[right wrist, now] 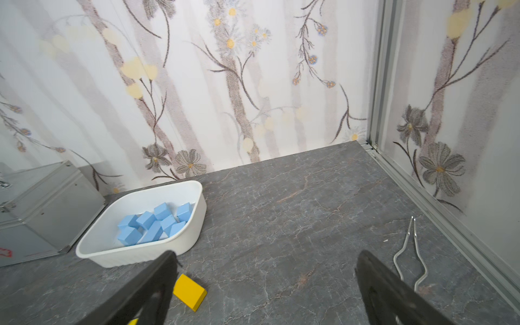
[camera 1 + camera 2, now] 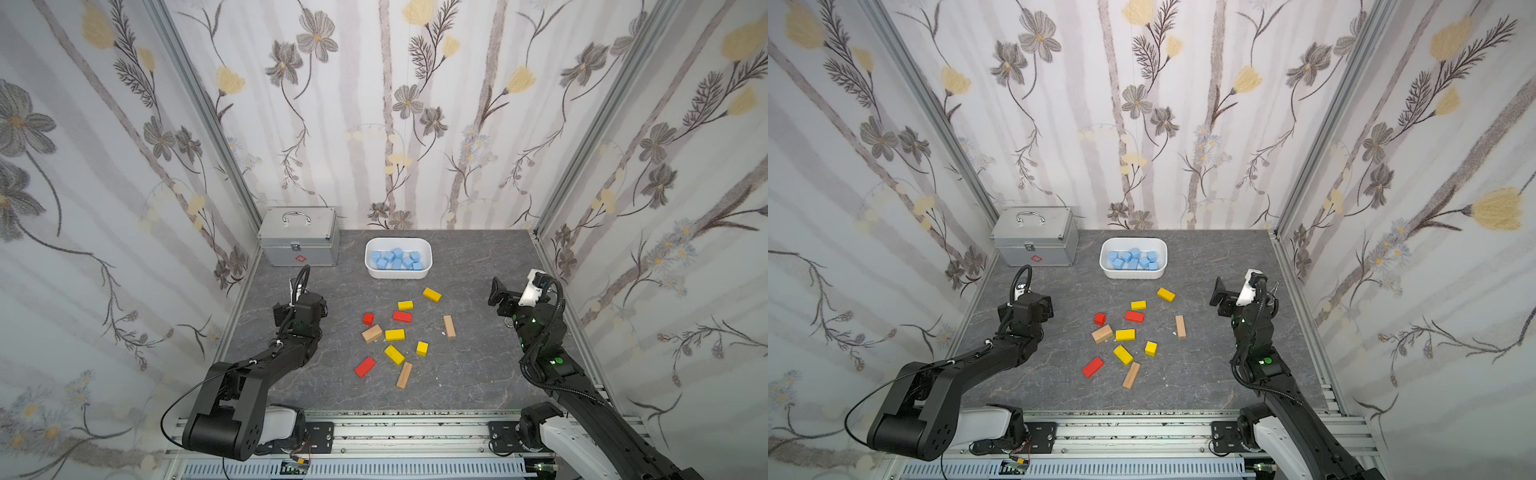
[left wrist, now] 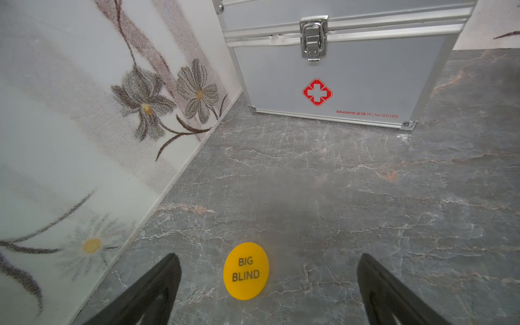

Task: Pick out the blue building blocks
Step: Reset both arms

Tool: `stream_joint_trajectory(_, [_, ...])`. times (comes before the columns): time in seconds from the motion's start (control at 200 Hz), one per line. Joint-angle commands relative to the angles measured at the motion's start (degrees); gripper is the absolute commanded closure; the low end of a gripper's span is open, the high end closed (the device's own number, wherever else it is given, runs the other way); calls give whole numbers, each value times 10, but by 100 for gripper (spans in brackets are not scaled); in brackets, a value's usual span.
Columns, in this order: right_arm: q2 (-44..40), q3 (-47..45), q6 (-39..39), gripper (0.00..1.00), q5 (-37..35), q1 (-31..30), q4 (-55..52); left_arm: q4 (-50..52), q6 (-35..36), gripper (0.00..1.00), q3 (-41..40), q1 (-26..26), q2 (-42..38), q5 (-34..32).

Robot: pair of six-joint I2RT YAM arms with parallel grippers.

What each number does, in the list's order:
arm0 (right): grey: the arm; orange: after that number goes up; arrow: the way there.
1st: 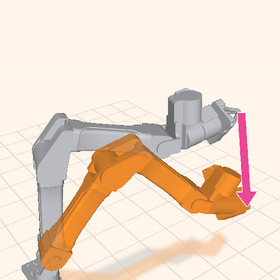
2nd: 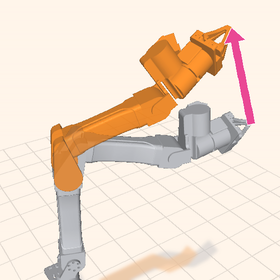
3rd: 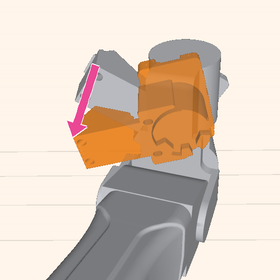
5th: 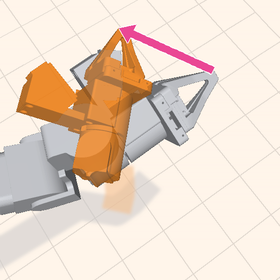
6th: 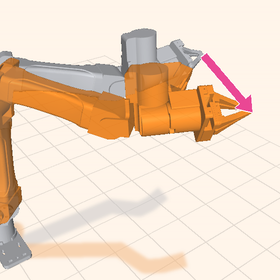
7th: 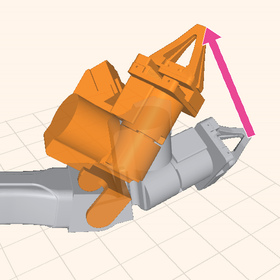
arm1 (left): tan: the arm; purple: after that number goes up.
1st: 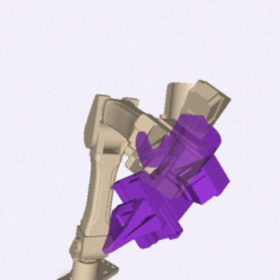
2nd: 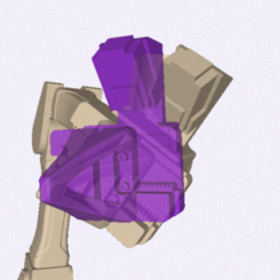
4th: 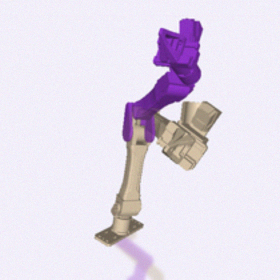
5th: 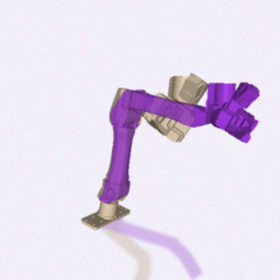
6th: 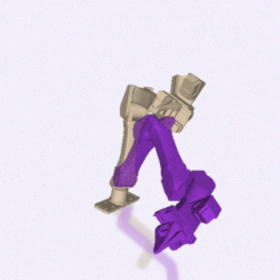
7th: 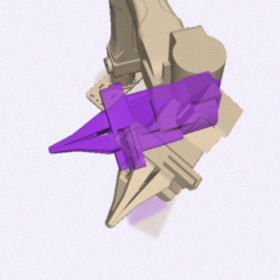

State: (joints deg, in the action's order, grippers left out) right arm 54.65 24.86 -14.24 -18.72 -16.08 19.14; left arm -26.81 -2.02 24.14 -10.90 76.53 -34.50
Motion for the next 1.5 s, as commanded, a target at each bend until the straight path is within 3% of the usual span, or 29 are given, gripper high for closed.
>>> stream_joint_trajectory(0.0, [21,12,-21,0,-50,14,16,-66,-8,0,2,6,12,29])
stream_joint_trajectory(0.265, [52,-3,-72,0,-68,61,32,-139,3,0,5,30,49,69])
stream_joint_trajectory(0.435, [68,-7,-86,0,-74,92,35,-128,20,0,26,36,72,100])
stream_joint_trajectory(0.51, [75,-12,-84,0,-86,98,47,-195,23,0,6,39,99,103])
stream_joint_trajectory(0.555, [73,-22,-74,0,-95,99,68,-238,26,0,-2,42,114,103])
stream_joint_trajectory(0.595, [71,-32,-65,0,-101,99,91,-198,13,0,5,49,105,116])
stream_joint_trajectory(0.769, [75,-86,5,0,-106,100,232,-189,1,0,11,71,110,165])
stream_joint_trajectory(1.009, [122,-90,87,0,-105,100,296,-192,0,0,11,74,110,169])
stream_joint_trajectory(1.224, [170,-91,142,0,-21,101,350,-192,0,0,11,74,112,169])
stream_joint_trajectory(1.494, [209,-106,150,0,82,114,396,-192,1,0,11,74,111,169])
